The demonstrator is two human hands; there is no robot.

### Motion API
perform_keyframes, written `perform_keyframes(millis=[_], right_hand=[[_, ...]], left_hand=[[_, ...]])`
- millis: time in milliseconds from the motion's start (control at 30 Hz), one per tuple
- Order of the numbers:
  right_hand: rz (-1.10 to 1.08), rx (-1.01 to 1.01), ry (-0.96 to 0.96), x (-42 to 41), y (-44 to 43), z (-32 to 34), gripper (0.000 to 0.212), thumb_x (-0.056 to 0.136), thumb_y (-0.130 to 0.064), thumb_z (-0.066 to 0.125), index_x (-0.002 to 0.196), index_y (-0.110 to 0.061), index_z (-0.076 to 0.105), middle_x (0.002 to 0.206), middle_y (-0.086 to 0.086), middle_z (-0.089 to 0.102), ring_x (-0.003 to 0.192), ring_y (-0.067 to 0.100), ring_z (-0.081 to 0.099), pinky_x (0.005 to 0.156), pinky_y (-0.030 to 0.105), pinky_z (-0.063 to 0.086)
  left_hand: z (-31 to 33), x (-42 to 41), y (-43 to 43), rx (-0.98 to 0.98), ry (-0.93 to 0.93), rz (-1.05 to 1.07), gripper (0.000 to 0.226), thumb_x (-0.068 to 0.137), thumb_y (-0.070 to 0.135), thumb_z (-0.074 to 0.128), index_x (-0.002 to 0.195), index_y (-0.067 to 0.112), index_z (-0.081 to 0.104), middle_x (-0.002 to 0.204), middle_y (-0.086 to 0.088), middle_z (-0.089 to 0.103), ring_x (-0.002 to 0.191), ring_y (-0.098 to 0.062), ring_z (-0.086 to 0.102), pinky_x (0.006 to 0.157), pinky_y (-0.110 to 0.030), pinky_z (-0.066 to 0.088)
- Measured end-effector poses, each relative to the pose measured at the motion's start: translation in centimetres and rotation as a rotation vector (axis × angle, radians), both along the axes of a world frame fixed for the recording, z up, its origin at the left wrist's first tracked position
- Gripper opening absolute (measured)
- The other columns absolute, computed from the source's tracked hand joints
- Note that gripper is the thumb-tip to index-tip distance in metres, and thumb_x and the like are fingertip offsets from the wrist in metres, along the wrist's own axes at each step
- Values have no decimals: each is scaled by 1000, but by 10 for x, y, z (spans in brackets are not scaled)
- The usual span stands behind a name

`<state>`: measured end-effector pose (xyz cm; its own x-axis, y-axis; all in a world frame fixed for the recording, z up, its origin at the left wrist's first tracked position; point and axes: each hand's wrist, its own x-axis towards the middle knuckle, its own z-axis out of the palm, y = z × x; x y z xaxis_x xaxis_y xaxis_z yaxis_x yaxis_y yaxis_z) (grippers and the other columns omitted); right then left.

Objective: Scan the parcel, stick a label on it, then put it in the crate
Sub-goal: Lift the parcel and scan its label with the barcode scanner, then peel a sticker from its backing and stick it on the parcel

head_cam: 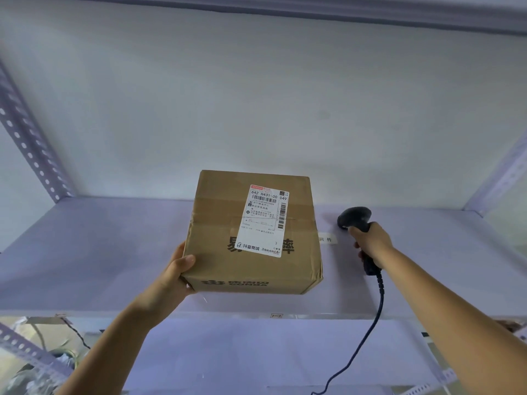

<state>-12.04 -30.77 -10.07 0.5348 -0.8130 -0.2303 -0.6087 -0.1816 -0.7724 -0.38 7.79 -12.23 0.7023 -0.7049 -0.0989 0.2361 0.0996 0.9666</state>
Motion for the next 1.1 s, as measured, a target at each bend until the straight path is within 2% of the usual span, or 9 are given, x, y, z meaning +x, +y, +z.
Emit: perform_keyframes(millis=[367, 500, 600, 667, 733, 833, 967, 1033, 1100], right_hand=[[22, -25, 41, -2, -5, -5, 36, 90, -30, 53, 111, 0, 52, 74, 10, 65, 53, 28, 60, 54, 30, 47], [6, -28, 100, -2, -7, -1, 66, 86, -46, 62, 127, 1, 39, 105, 16, 61, 89, 33, 58, 79, 42, 49], [-51, -353, -3, -9, -2, 11, 71, 84, -39, 70, 133, -2, 35, 128, 20, 43, 117, 38, 46, 89, 47, 46], [44, -676, -200, -15, 7, 17, 44, 90, -19, 65, 126, -2, 46, 123, 20, 46, 111, 35, 51, 84, 41, 47], [258, -808, -267, -15, 16, 13, 22, 91, -4, 58, 113, -1, 59, 113, 18, 54, 99, 34, 57, 79, 38, 47], [536, -780, -58, -2, 23, -2, 24, 95, -7, 56, 116, -3, 65, 116, 14, 60, 107, 31, 61, 90, 39, 49], [764, -784, 312, 17, 22, -20, 38, 97, -7, 47, 135, -12, 50, 134, 4, 51, 128, 20, 47, 108, 27, 36], [827, -932, 588, 18, 24, -20, 33, 95, 2, 42, 123, -12, 53, 120, 3, 53, 118, 19, 49, 101, 25, 40], [736, -789, 555, 22, 20, -23, 25, 96, -1, 43, 113, -10, 59, 102, 1, 53, 103, 19, 51, 83, 21, 44]], left_hand=[[0, -1, -2, -1, -11, 9, 107, 49, 68, 77, 142, 30, 39, 140, -7, 54, 127, -32, 53, 98, -59, 47], [1, -1, -2, -1, -4, 12, 104, 50, 68, 76, 140, 32, 40, 139, -6, 55, 126, -32, 54, 98, -58, 48], [1, 1, -3, 12, 31, 19, 103, 49, 68, 77, 139, 31, 43, 138, -6, 57, 127, -31, 54, 95, -55, 50], [1, 1, -5, 27, 51, 23, 98, 48, 67, 77, 135, 31, 49, 133, -4, 62, 121, -26, 59, 87, -46, 56], [2, 1, -8, 22, 98, 47, 82, 51, 58, 76, 125, 30, 58, 123, -3, 69, 109, -20, 67, 78, -40, 58], [4, 3, -15, 20, 171, 75, 55, 63, 46, 61, 114, 27, 64, 109, -2, 76, 94, -15, 73, 79, -44, 55], [7, 5, -18, 77, 195, 117, 34, 86, 38, 48, 112, 22, 62, 94, -1, 79, 86, -21, 71, 77, -43, 50], [10, 7, -17, 108, 147, 104, 45, 77, 43, 51, 114, 20, 61, 97, -7, 76, 88, -29, 60, 66, -37, 41], [11, 7, -16, 134, 129, 87, 55, 72, 47, 53, 118, 18, 60, 101, -12, 73, 87, -29, 55, 62, -35, 35]])
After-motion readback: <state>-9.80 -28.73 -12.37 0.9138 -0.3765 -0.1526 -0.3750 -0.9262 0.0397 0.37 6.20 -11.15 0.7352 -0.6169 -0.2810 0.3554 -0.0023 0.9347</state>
